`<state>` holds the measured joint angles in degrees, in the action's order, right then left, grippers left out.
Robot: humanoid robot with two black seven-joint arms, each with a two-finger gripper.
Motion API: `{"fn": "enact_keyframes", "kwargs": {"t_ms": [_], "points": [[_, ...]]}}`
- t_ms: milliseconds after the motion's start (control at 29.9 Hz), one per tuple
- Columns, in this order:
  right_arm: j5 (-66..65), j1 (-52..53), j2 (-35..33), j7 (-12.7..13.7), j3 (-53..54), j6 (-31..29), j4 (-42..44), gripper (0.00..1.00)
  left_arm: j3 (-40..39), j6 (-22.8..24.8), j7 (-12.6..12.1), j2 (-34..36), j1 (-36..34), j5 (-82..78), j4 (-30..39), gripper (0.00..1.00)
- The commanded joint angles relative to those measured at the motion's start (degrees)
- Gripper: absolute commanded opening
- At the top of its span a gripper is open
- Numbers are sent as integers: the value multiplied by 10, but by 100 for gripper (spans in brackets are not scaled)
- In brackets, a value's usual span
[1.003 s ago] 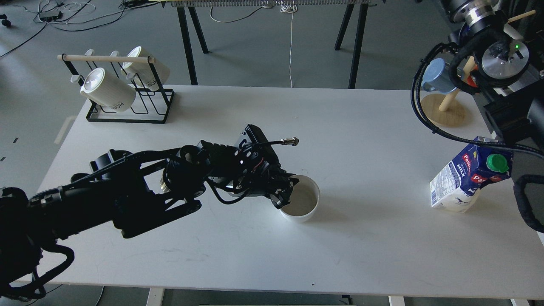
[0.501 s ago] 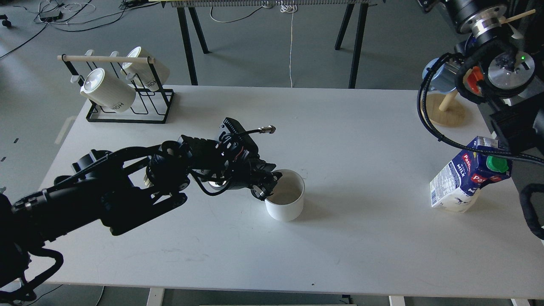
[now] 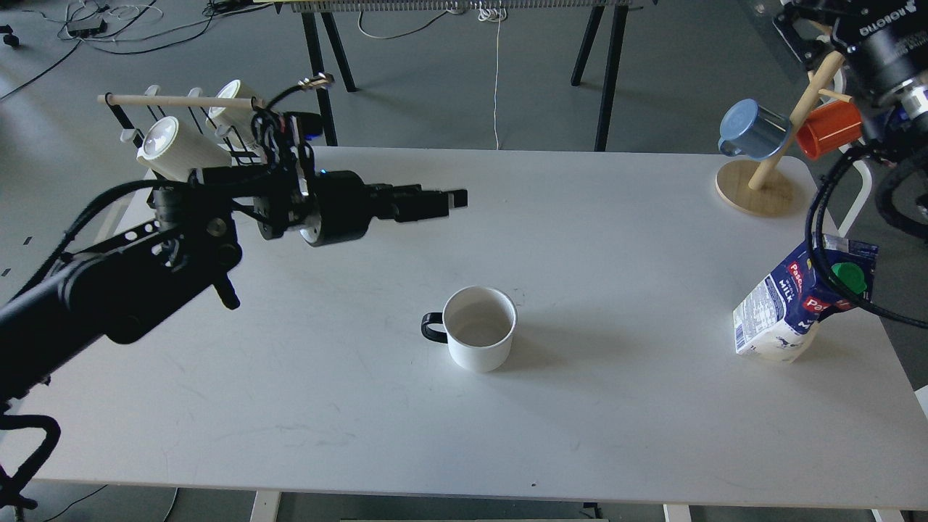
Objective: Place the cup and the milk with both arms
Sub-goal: 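Release the mug and retract the left arm toward the mug rack, then move the right gripper up toward the milk carton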
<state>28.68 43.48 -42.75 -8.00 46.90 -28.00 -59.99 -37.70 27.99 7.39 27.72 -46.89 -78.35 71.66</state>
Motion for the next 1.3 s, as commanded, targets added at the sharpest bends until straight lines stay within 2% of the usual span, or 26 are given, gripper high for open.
{"fn": "enact_keyframes", "kwargs": {"t_ms": [0, 100, 267, 501, 668, 902, 1069, 1270], "points": [[7, -76, -48, -13, 38, 0, -61, 100, -41, 0, -1, 9, 0, 123, -10, 98], [30, -150, -70, -29, 84, 0, -106, 100, -63, 0, 0, 10, 0, 234, -41, 98], [45, -263, -88, -39, 140, 0, -172, 100, -72, 0, -1, 10, 0, 430, -77, 99], [45, -436, -108, -40, 258, 0, -240, 100, -92, 0, -7, 12, 1, 688, -160, 99], [46, -544, -107, -42, 294, 0, -259, 100, -104, 0, -11, 5, 3, 814, -234, 99], [46, -660, -100, -72, 319, 0, -269, 99, -109, 0, -10, -6, 6, 918, -286, 99], [46, -713, -100, -81, 352, 0, -268, 99, -145, 0, -11, -14, 21, 936, -287, 99], [41, -736, -99, -82, 366, 0, -256, 96, -148, 0, -23, -14, 26, 936, -288, 99]]}}
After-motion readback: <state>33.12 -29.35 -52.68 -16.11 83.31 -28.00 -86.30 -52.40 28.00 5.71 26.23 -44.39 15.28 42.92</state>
